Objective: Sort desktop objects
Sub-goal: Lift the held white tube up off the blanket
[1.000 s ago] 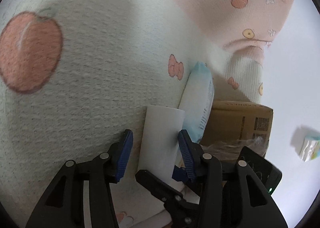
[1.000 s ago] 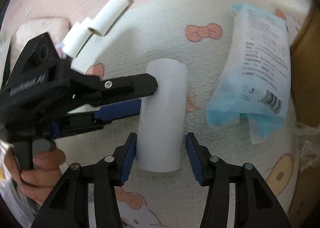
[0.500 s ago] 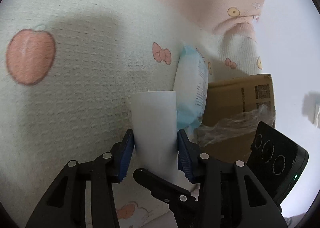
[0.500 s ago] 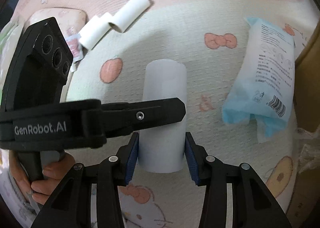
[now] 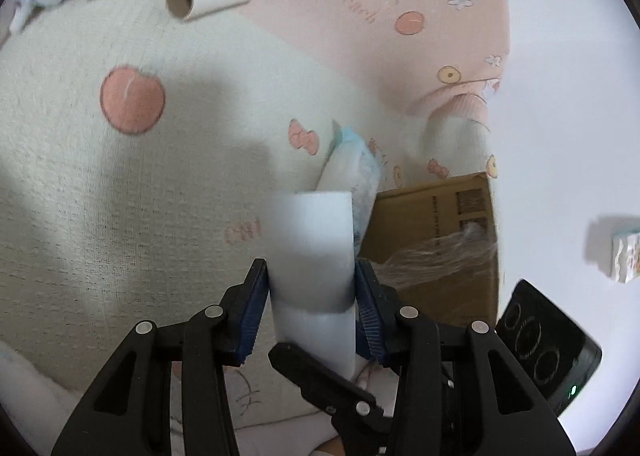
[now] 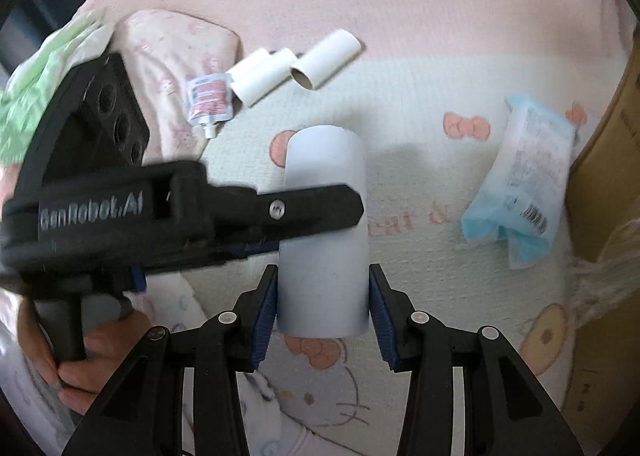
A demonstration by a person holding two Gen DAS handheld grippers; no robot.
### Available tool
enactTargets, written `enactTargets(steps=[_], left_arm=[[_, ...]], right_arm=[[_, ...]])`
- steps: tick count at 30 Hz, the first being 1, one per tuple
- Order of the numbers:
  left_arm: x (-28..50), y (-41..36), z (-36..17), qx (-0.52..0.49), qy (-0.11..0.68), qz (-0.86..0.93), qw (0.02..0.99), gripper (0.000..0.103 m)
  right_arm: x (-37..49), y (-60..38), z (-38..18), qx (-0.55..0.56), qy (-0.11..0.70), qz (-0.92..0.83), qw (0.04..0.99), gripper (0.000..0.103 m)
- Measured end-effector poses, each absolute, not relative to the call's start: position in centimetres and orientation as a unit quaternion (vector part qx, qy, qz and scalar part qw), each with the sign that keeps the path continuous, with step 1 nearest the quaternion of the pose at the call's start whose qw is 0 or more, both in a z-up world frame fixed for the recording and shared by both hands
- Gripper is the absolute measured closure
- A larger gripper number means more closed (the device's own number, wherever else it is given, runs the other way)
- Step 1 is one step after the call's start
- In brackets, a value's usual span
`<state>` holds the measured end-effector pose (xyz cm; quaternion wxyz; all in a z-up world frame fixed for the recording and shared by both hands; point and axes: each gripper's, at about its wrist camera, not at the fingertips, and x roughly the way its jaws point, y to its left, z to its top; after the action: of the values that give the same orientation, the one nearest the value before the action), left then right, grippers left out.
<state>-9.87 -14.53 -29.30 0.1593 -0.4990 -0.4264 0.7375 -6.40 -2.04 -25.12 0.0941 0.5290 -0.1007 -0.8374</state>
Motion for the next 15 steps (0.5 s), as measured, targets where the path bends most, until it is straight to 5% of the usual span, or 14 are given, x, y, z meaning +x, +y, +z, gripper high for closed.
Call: enactTargets(steps=[15], left_arm=[[-11.9,-9.8,-17.7,-0.427,-0.354,0.808,0.197,0.056]], right_arm=[[-1.9,1.3,-16.3,0.424,-0.069,-0.901,0.063,0.062]])
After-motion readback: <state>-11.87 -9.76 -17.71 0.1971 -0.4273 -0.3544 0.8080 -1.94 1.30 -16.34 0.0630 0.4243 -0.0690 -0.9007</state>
